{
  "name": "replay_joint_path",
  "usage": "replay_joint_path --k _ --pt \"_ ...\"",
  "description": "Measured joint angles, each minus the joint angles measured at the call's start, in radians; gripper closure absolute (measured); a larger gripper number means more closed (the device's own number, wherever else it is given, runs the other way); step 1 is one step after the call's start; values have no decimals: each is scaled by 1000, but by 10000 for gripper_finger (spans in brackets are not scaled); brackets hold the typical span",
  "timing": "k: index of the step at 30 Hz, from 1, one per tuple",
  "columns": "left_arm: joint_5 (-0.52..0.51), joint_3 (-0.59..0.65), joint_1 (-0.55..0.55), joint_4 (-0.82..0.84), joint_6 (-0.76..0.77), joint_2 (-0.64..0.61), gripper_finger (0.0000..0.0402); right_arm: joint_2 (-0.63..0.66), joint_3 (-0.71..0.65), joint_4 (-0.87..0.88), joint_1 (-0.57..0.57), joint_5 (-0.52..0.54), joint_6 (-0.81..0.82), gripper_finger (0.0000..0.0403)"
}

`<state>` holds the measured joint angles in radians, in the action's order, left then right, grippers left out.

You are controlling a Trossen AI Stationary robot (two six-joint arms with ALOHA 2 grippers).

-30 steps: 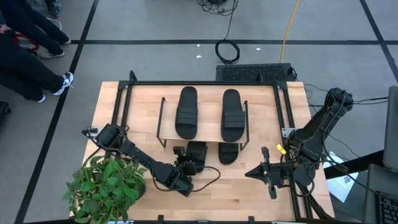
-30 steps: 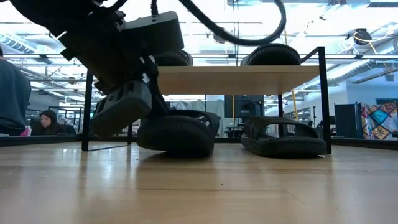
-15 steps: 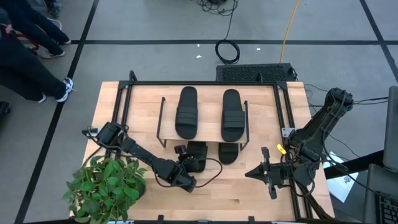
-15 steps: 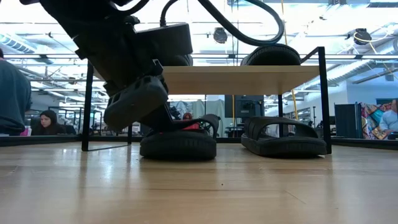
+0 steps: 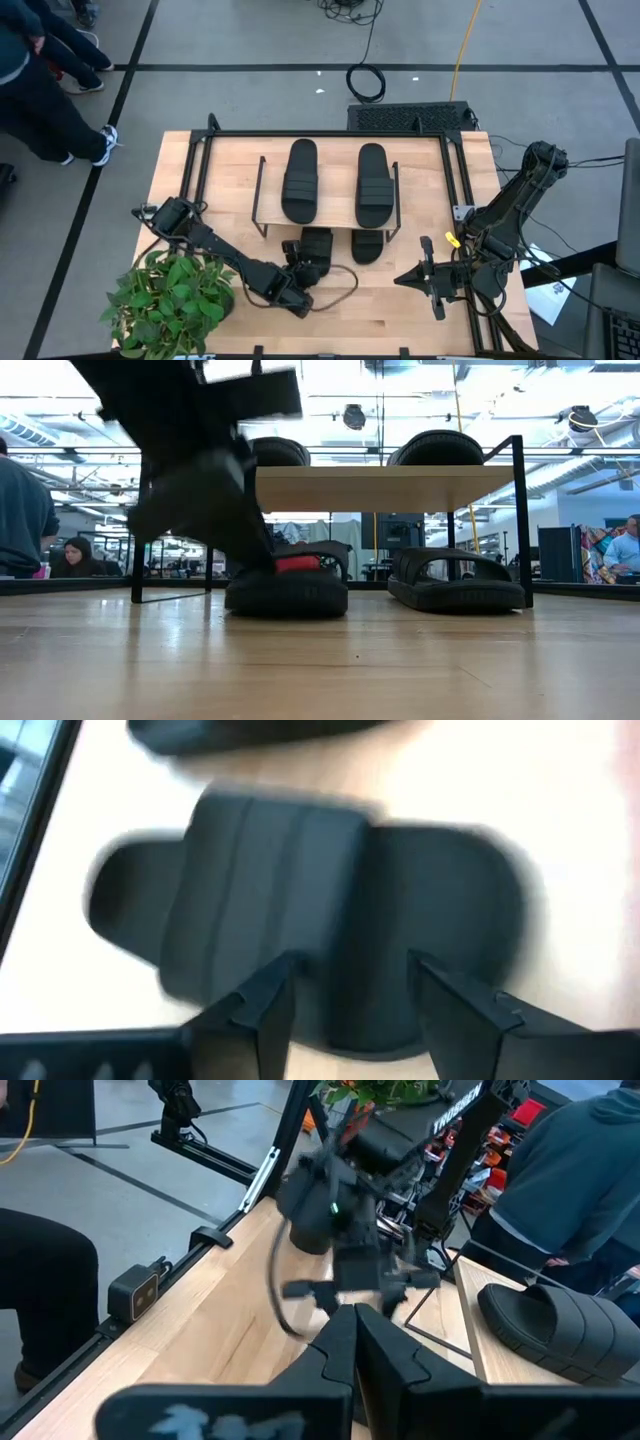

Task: Pick and place slides into the shelf
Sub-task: Put the slide under the shelf

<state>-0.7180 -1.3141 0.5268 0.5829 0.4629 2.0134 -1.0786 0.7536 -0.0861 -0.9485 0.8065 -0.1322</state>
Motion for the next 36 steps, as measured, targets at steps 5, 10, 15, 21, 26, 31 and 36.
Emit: replay_joint_path --k 5,10,15,21,26,31,36 --pt "20 -59 25 -10 -66 -15 208 0 0 0 0 -6 -1 403" --pt "191 -96 46 -57 -96 -15 255 0 0 0 0 -49 -11 403" --pt "275 -69 62 -132 -153 -16 377 0 0 0 0 -51 -12 403" --pt "272 -29 57 -174 -159 -16 398 0 0 -2 0 -51 -12 403" --pt "271 10 45 -176 -109 -16 401 0 0 -8 0 -50 -13 403" --pt "249 32 29 -175 -58 -16 401 0 0 -8 0 -50 -13 403" --pt "238 58 4 -180 -40 -16 401 0 0 -8 0 -49 -13 403"
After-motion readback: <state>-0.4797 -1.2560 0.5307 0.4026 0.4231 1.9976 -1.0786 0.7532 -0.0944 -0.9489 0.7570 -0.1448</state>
